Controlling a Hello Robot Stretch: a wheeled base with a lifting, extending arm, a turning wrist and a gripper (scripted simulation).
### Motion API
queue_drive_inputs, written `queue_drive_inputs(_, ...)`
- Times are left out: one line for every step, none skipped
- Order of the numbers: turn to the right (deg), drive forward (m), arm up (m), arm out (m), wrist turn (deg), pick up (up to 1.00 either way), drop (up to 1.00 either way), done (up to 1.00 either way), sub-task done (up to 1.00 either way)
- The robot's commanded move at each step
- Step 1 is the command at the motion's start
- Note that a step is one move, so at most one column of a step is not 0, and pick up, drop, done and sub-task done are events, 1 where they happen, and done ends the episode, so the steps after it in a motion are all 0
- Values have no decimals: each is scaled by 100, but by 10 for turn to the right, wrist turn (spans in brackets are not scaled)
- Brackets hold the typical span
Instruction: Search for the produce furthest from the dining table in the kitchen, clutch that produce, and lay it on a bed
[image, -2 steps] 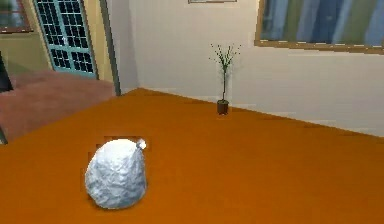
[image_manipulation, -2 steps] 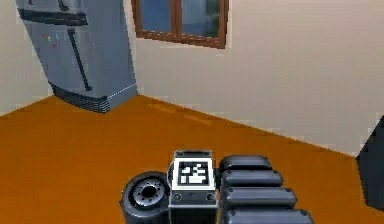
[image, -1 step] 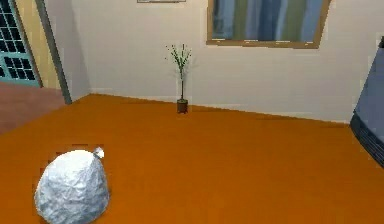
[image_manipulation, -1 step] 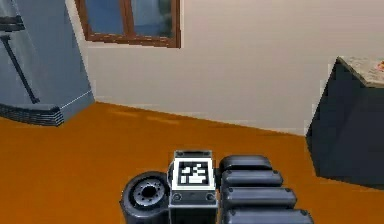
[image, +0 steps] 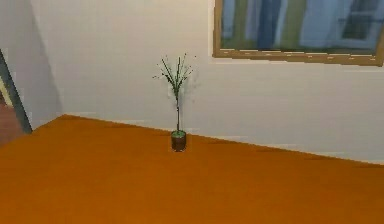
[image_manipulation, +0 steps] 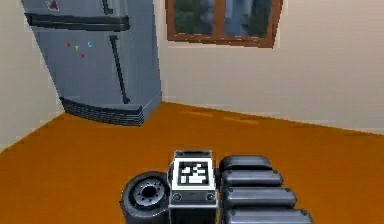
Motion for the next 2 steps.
queue_drive_inputs(30, 0, 0, 0, 0, 0, 0, 0, 0)
queue_drive_inputs(0, 35, 0, 0, 0, 0, 0, 0, 0)
